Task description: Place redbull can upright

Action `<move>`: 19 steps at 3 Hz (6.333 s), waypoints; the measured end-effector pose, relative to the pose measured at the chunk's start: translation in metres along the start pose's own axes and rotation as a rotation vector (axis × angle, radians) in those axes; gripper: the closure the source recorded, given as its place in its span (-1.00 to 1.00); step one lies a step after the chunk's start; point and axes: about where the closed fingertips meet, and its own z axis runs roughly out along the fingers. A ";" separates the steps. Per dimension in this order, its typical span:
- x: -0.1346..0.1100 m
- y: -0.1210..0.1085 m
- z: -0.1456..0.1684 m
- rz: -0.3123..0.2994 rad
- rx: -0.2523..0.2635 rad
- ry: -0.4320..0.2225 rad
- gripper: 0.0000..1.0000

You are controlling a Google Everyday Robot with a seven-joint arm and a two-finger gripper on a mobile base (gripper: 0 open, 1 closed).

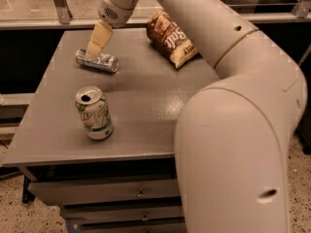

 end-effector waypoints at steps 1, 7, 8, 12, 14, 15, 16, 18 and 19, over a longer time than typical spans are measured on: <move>-0.025 0.003 0.033 0.024 -0.026 0.003 -1.00; -0.009 -0.011 0.112 0.031 -0.025 0.194 0.27; -0.017 -0.014 0.085 0.051 -0.013 0.096 0.74; 0.020 0.019 -0.023 0.182 -0.003 -0.662 1.00; 0.119 0.013 -0.091 0.367 0.128 -0.838 1.00; 0.185 0.014 -0.114 0.470 0.190 -0.854 1.00; 0.235 0.019 -0.129 0.538 0.237 -0.864 1.00; 0.240 0.019 -0.135 0.545 0.244 -0.865 0.21; 0.240 0.019 -0.135 0.545 0.244 -0.865 -0.23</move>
Offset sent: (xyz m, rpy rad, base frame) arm 0.0276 0.0850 -0.0528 -0.1295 0.0455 -0.0375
